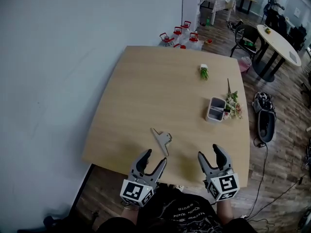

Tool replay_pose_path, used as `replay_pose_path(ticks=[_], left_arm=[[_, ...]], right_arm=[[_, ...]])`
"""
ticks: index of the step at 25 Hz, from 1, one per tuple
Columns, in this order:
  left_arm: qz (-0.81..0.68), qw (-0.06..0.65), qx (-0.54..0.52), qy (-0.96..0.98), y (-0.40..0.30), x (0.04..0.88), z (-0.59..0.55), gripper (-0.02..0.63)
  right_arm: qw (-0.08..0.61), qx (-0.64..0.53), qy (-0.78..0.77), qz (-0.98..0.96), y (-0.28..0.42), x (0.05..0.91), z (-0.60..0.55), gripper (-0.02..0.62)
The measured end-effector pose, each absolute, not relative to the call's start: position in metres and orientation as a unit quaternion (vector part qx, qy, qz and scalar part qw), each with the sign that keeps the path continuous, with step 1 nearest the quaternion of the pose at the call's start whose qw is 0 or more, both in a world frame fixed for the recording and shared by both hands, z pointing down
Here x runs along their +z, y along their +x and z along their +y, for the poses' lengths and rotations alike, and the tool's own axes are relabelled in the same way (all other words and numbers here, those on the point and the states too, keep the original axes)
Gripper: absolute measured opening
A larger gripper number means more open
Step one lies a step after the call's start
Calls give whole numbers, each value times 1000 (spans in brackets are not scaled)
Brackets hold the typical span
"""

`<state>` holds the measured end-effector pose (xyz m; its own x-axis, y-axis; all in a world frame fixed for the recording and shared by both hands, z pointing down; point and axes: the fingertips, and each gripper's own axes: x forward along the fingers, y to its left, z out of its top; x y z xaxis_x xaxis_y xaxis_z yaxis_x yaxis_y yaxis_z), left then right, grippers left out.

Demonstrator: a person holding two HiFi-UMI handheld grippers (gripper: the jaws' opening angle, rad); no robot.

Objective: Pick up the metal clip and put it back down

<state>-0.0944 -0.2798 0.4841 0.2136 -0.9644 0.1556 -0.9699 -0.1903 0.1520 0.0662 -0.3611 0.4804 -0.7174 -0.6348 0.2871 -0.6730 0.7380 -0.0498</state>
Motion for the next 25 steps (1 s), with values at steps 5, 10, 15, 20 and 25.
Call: replay_pose_path(ticks=[5, 10, 15, 20, 25], left_arm=[[-618, 103, 24, 779, -89, 485, -281, 247], [-610, 97, 21, 786, -87, 483, -290, 247], [-583, 105, 24, 805, -77, 485, -293, 246], [-570, 98, 31, 815, -70, 485, -293, 132], [-573, 92, 23, 814, -73, 482, -295, 8]], right_arm=[[141, 56, 392, -908, 92, 480, -354, 272], [143, 40, 412, -899, 100, 478, -363, 272], [155, 25, 413, -897, 103, 480, -365, 222], [159, 13, 406, -900, 96, 478, -363, 50], [157, 9, 402, -902, 89, 479, -364, 14]])
